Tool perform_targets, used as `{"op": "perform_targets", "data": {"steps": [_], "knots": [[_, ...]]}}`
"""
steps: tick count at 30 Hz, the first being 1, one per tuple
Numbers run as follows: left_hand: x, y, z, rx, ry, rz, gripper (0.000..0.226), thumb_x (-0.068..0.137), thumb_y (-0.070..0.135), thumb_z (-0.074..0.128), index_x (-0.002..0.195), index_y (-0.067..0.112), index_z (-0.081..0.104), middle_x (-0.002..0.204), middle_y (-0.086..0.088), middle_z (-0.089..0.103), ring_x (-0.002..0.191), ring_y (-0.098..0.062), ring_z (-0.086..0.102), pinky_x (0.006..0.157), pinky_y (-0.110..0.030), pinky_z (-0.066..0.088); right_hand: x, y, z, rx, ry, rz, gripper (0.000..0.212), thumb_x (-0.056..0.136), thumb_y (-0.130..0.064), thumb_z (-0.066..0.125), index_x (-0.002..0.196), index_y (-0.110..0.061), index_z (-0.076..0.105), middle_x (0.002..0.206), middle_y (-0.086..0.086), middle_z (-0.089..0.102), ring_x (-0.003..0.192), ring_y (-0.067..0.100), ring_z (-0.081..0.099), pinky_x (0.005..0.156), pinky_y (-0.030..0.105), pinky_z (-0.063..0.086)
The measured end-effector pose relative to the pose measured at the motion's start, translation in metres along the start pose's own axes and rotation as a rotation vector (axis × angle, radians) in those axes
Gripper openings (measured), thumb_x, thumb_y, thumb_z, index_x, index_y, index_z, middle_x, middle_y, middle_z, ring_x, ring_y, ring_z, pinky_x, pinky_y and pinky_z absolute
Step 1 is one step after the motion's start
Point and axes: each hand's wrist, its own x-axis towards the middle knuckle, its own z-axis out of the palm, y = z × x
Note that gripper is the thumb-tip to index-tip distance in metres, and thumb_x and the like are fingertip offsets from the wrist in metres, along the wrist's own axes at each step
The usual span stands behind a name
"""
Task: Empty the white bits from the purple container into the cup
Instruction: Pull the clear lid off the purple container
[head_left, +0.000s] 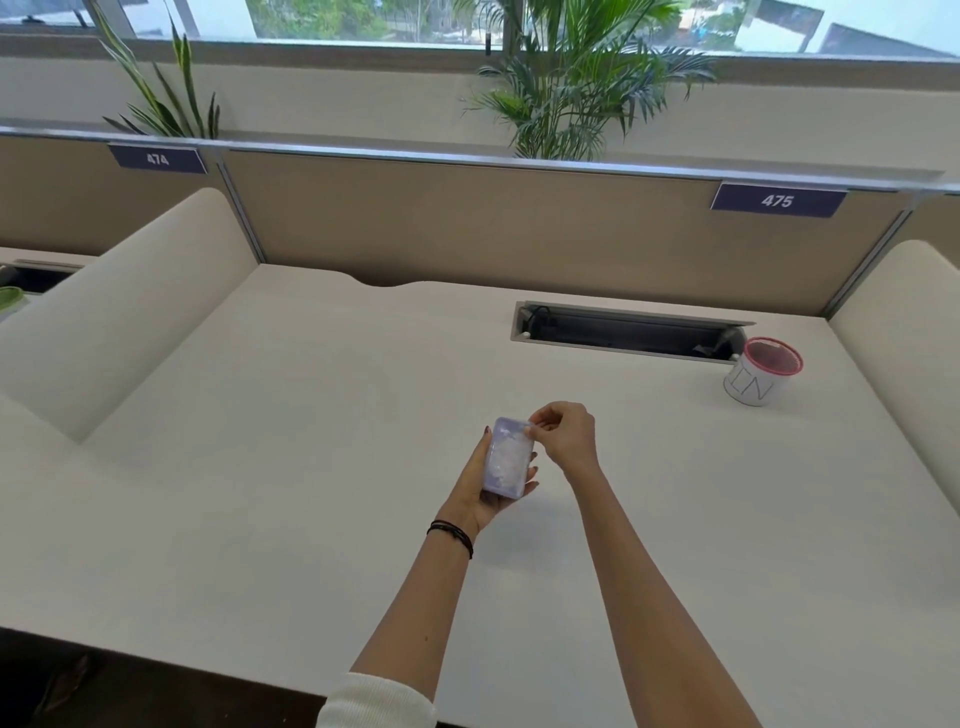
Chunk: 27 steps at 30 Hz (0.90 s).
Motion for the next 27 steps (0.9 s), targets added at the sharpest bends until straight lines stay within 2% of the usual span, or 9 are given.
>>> {"op": "perform_targets", "data": {"steps": [6, 9, 14, 18, 20, 24, 27], "knots": [[-0.003, -0.003, 0.011, -0.011, 0.022, -0.016, 0.045, 0.094, 0.05, 0.045, 0.093, 0.011, 0.067, 0.071, -0.007, 0.074, 0.059, -0.019, 0.069, 0.063, -0.032, 0.061, -0.002, 0.006, -0.008, -0.009, -0.013, -0.042, 0.007, 0.074, -0.004, 0.074, 0.078, -0.002, 0.068, 0.075, 0.01, 0.068, 0.056, 0.004, 0.053, 0.05, 0.005, 0.043], [-0.004, -0.002, 0.017, 0.001, 0.04, -0.025, 0.04, 0.095, 0.045, 0.046, 0.088, 0.011, 0.067, 0.066, -0.006, 0.073, 0.053, -0.018, 0.067, 0.059, -0.029, 0.061, -0.004, 0.007, -0.011, -0.009, -0.013, -0.081, 0.008, 0.074, -0.004, 0.074, 0.079, -0.002, 0.068, 0.076, 0.011, 0.068, 0.057, 0.004, 0.053, 0.05, 0.001, 0.043], [-0.007, 0.001, 0.023, 0.014, 0.053, -0.025, 0.035, 0.098, 0.034, 0.044, 0.084, 0.01, 0.065, 0.063, -0.006, 0.072, 0.052, -0.019, 0.064, 0.057, -0.029, 0.059, -0.004, 0.005, -0.019, -0.02, -0.054, -0.104, 0.012, 0.078, -0.007, 0.071, 0.086, 0.001, 0.068, 0.084, 0.015, 0.07, 0.068, 0.014, 0.057, 0.058, 0.009, 0.044], [-0.01, 0.004, 0.028, 0.05, 0.07, -0.03, 0.033, 0.1, 0.025, 0.039, 0.084, 0.009, 0.063, 0.066, -0.009, 0.071, 0.064, -0.024, 0.06, 0.063, -0.033, 0.056, 0.001, 0.001, -0.025, -0.075, -0.109, -0.107, 0.012, 0.081, -0.007, 0.067, 0.091, 0.0, 0.069, 0.091, 0.016, 0.07, 0.072, 0.014, 0.056, 0.058, 0.009, 0.043], [-0.011, 0.003, 0.031, 0.065, 0.082, -0.037, 0.032, 0.1, 0.022, 0.037, 0.084, 0.008, 0.062, 0.073, -0.011, 0.068, 0.067, -0.025, 0.059, 0.064, -0.035, 0.054, 0.003, -0.001, -0.026, -0.114, -0.132, -0.117, 0.012, 0.083, -0.008, 0.065, 0.092, -0.001, 0.07, 0.093, 0.017, 0.069, 0.075, 0.015, 0.056, 0.06, 0.014, 0.045], [-0.012, -0.002, 0.034, 0.063, 0.086, -0.056, 0.034, 0.099, 0.018, 0.037, 0.079, 0.005, 0.061, 0.056, -0.01, 0.069, 0.069, -0.027, 0.058, 0.067, -0.037, 0.051, 0.005, -0.003, -0.023, -0.175, -0.17, -0.121, 0.013, 0.084, -0.01, 0.064, 0.092, -0.002, 0.069, 0.096, 0.018, 0.068, 0.079, 0.016, 0.055, 0.068, 0.024, 0.046], [-0.013, -0.004, 0.033, 0.065, 0.094, -0.066, 0.033, 0.098, 0.017, 0.038, 0.079, 0.005, 0.062, 0.064, -0.011, 0.067, 0.068, -0.027, 0.059, 0.064, -0.036, 0.053, 0.005, -0.002, -0.02, -0.245, -0.176, -0.131, 0.013, 0.085, -0.01, 0.061, 0.093, -0.003, 0.068, 0.099, 0.016, 0.066, 0.08, 0.015, 0.054, 0.068, 0.024, 0.046]]}}
